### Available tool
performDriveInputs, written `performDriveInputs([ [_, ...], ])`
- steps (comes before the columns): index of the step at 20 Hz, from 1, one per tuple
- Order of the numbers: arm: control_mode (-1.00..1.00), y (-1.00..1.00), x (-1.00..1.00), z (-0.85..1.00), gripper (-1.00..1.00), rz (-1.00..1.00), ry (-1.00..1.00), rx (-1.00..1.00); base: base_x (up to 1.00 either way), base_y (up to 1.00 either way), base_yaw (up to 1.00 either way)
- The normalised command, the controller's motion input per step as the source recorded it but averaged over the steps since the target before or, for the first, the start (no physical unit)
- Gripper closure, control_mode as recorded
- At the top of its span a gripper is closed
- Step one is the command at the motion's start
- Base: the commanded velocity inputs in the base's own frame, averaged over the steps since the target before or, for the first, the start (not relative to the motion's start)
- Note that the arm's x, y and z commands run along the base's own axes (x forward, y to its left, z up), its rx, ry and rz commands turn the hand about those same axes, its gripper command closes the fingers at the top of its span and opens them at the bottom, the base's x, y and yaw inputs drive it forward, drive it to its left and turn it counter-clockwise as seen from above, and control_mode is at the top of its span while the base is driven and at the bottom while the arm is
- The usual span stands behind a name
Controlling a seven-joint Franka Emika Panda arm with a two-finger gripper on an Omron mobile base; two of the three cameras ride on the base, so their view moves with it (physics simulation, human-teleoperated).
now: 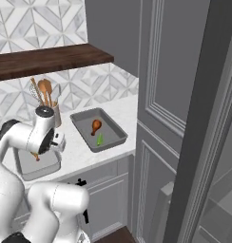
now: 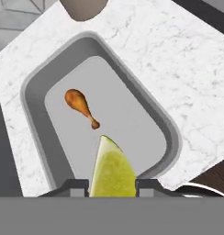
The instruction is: Place one lemon wedge and one chicken drumstick in each tupperware on the nearby counter, to pack two identical lunches.
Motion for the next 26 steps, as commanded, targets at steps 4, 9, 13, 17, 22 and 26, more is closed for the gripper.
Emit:
performDriveInputs([
  [4,-1.00,0.65,0.51,-0.38,1.00,0.13,0.18,0.00,0.00,0.00,0.00],
  [9,-1.00,0.35,0.49,-0.40,1.00,0.10,0.13,-0.01,0.00,0.00,0.00],
  [13,-1.00,0.29,0.30,-0.54,1.00,0.10,0.02,-0.04,0.00,0.00,0.00],
  [17,-1.00,0.12,0.02,-0.42,1.00,0.07,0.00,-0.09,0.00,0.00,0.00],
  [22,-1.00,0.00,0.00,-0.16,1.00,0.04,-0.04,-0.04,0.00,0.00,0.00],
  [26,-1.00,0.00,0.19,-0.28,-1.00,0.03,-0.05,-0.05,0.00,0.00,0.00],
])
